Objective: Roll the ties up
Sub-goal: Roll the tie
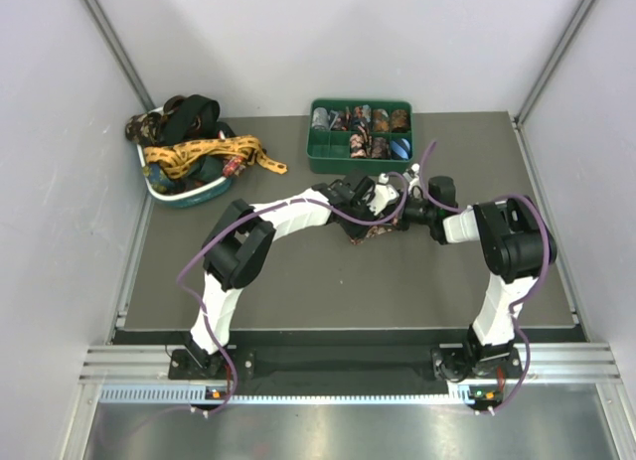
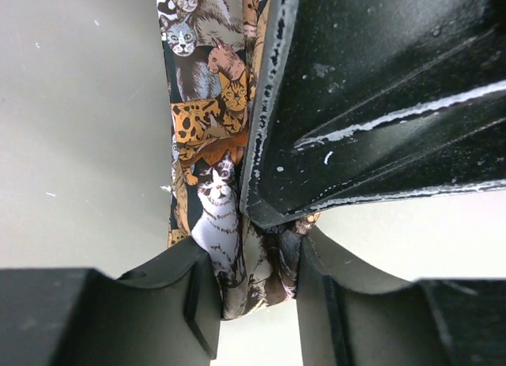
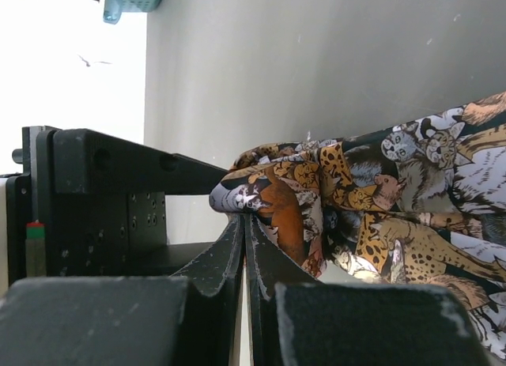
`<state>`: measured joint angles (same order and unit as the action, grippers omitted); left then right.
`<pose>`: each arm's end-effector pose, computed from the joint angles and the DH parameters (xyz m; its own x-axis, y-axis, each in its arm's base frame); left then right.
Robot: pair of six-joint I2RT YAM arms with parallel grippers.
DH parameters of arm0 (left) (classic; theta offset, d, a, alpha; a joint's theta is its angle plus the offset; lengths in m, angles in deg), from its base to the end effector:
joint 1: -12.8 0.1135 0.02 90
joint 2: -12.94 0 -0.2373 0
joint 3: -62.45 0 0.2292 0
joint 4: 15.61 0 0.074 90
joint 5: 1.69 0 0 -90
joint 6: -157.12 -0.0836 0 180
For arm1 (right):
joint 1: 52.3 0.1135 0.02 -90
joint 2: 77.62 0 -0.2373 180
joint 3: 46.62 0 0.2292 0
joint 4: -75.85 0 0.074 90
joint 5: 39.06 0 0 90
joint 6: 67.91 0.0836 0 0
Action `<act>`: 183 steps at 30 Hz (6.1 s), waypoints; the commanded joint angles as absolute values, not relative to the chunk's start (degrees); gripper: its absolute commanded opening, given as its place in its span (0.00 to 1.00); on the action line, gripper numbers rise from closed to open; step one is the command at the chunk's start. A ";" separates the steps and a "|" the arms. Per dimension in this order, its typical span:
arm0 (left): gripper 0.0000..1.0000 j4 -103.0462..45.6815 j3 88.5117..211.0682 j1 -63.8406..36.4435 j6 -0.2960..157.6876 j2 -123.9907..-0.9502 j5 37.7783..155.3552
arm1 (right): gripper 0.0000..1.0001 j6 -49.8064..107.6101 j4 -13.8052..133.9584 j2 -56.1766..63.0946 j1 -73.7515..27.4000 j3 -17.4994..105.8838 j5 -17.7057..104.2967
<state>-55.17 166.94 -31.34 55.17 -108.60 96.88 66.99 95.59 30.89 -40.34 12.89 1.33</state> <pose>0.3139 -0.3220 0.1177 -0.4314 0.7040 -0.5642 0.8554 0.5180 -0.0078 0.3366 0.1364 0.1029 -0.8923 0.2785 -0.3552 -0.2181 0.4230 0.8795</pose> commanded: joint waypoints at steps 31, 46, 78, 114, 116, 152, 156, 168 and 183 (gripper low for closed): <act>0.99 -34.22 142.40 -29.04 63.42 -79.11 84.80 | 0.00 62.96 96.01 29.96 -38.59 14.26 1.72; 0.99 -3.71 123.41 -28.33 66.17 -65.27 75.36 | 0.00 61.46 94.07 28.99 -37.98 14.96 2.59; 0.94 -34.29 151.33 -29.03 74.68 -80.48 81.27 | 0.00 58.91 90.55 28.29 -36.75 16.37 5.15; 0.99 -46.10 161.31 -32.29 63.52 -98.07 86.11 | 0.00 58.56 89.15 28.55 -36.75 17.16 5.85; 0.99 -45.03 160.24 -32.37 62.64 -97.46 86.10 | 0.00 58.56 89.06 28.38 -36.75 17.07 5.85; 0.87 -40.81 160.15 -32.20 54.90 -105.28 85.23 | 0.00 57.77 87.65 28.46 -36.40 17.87 6.46; 0.72 -40.98 160.24 -32.20 55.51 -106.07 84.53 | 0.00 57.68 87.83 28.20 -36.48 17.69 6.73; 0.59 -40.10 157.25 -32.20 56.39 -105.01 82.77 | 0.21 57.94 88.36 24.07 -38.67 14.44 10.15; 0.56 -48.08 160.14 -30.70 60.08 -106.68 84.00 | 0.41 52.16 93.90 1.23 -42.82 -4.62 29.74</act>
<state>-41.92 158.87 -31.60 59.65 -105.71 85.06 57.66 90.19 8.05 -44.45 -2.30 21.33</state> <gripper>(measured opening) 0.567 0.400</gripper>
